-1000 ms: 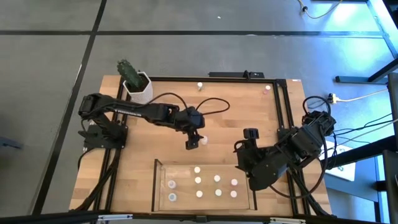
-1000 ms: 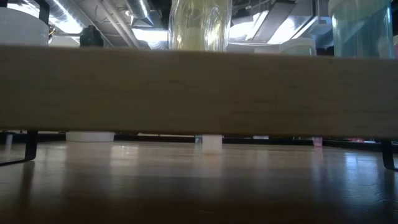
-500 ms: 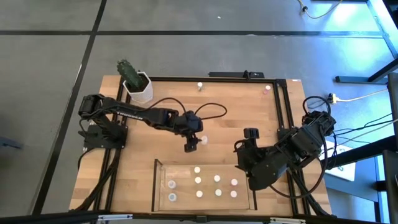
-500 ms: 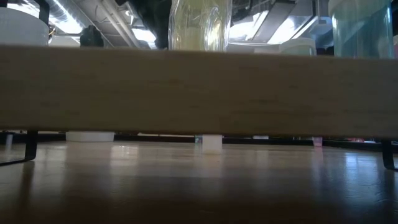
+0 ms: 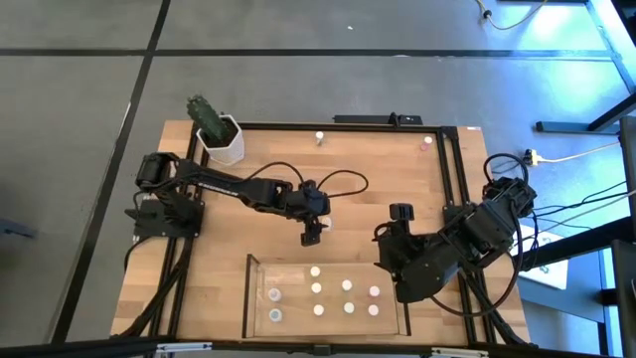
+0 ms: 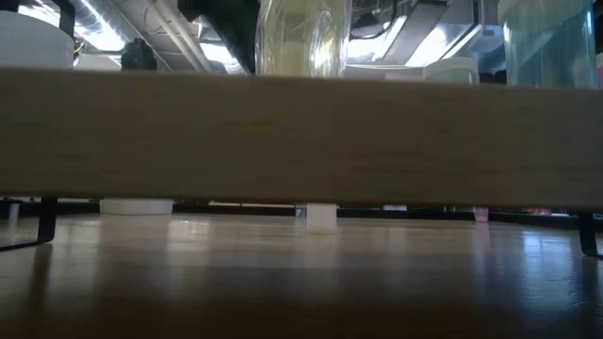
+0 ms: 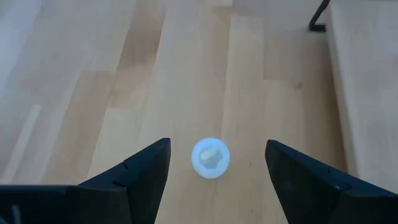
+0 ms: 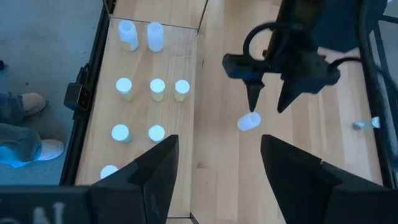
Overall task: Pick and place medicine bottles onto shelf by color
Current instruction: Put the white pill bottle on the shelf aligned with the other white pill bottle
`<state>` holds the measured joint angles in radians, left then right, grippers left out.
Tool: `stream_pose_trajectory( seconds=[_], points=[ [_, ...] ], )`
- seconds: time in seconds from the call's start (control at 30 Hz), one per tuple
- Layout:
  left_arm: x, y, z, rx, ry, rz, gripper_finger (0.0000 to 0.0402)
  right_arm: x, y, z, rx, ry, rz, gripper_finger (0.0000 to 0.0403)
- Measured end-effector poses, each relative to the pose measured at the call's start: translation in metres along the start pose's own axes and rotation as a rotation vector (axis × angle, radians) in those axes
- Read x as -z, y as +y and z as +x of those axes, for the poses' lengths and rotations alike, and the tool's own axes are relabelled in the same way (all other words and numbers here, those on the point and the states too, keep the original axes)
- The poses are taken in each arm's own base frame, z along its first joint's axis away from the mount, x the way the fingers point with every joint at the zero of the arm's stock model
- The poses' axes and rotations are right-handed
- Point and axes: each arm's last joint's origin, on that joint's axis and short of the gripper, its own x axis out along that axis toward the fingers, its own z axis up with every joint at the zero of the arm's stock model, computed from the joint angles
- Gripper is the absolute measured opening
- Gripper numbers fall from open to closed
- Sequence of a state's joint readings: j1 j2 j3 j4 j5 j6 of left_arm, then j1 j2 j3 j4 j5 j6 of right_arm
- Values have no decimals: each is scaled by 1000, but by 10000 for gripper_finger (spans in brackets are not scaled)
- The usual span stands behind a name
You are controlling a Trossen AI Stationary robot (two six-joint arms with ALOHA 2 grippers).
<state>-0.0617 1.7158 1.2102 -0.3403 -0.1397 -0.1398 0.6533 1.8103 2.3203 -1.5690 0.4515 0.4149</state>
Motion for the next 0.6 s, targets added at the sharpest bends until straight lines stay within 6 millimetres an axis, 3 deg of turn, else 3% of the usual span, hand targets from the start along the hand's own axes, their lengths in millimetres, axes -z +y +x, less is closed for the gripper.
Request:
stream_pose_trajectory(
  seconds=[0.37,0.6],
  points=[
    [17,-3,43,-34,84,33,256,0,0,0,1,-1,0,229],
    [22,-3,53,-49,103,37,256,0,0,0,1,0,0,229]
  ],
)
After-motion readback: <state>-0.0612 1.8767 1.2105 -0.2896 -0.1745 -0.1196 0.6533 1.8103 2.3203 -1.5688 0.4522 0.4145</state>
